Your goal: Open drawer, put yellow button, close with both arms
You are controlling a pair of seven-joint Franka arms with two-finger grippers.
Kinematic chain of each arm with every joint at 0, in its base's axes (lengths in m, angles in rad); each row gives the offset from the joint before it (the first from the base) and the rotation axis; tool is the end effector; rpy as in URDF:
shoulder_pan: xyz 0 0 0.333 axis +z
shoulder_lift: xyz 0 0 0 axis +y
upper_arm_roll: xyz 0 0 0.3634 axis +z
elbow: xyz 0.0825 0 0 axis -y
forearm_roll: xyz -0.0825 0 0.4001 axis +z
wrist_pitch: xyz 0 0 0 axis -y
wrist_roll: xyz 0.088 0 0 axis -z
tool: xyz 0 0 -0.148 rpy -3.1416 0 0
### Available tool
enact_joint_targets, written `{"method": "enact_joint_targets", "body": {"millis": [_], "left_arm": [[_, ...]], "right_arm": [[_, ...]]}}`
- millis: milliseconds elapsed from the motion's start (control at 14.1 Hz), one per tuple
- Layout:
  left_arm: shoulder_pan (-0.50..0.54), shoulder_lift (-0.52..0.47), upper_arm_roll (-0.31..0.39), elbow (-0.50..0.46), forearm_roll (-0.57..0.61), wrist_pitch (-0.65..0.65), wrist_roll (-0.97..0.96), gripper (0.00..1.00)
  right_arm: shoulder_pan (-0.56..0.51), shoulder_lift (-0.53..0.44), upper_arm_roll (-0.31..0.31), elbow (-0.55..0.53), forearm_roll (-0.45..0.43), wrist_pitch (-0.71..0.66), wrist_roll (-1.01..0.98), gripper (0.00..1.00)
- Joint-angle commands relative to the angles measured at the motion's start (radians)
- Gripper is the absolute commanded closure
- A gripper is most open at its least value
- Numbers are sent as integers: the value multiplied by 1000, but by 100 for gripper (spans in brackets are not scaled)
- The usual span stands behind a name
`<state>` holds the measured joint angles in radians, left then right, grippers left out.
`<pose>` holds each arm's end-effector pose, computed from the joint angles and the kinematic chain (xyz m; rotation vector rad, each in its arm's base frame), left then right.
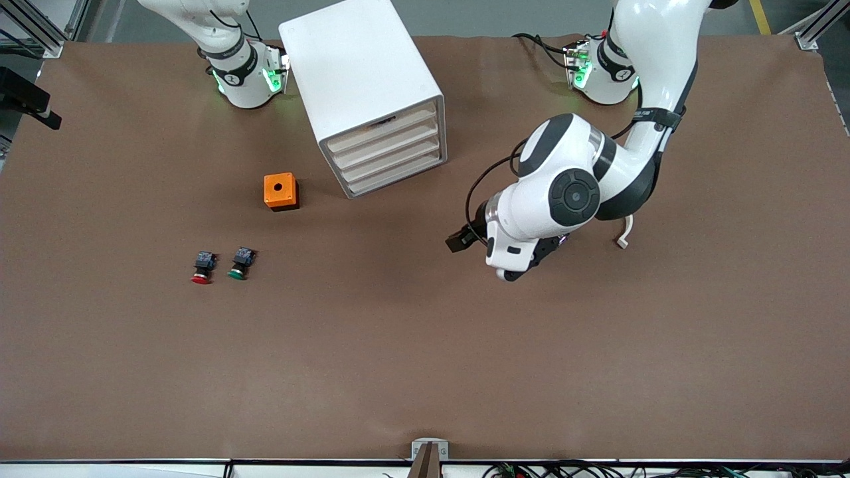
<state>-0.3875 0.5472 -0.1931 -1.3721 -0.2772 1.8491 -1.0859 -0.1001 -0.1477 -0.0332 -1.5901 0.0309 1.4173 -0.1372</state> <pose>0.6181 -0.4117 0.4008 2.7699 0.8801 -0.4569 0.4947 -0.0629 0.6875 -3.1029 -0.0134 0.0313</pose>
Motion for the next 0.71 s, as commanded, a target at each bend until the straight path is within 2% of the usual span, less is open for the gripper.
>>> {"method": "enact_joint_targets", "body": {"millis": [0, 355, 640], "left_arm": [[44, -50, -8, -24, 33, -57, 128, 0], [160, -108, -14, -24, 29, -105, 436, 0], [248, -208, -11, -30, 38, -266, 647, 0]], "right_arm": [[-6, -23, 7, -17, 3, 3, 1, 0], [-9, -24, 1, -17, 3, 2, -7, 0], [-7, -23, 1, -16, 1, 5, -8, 0]]}}
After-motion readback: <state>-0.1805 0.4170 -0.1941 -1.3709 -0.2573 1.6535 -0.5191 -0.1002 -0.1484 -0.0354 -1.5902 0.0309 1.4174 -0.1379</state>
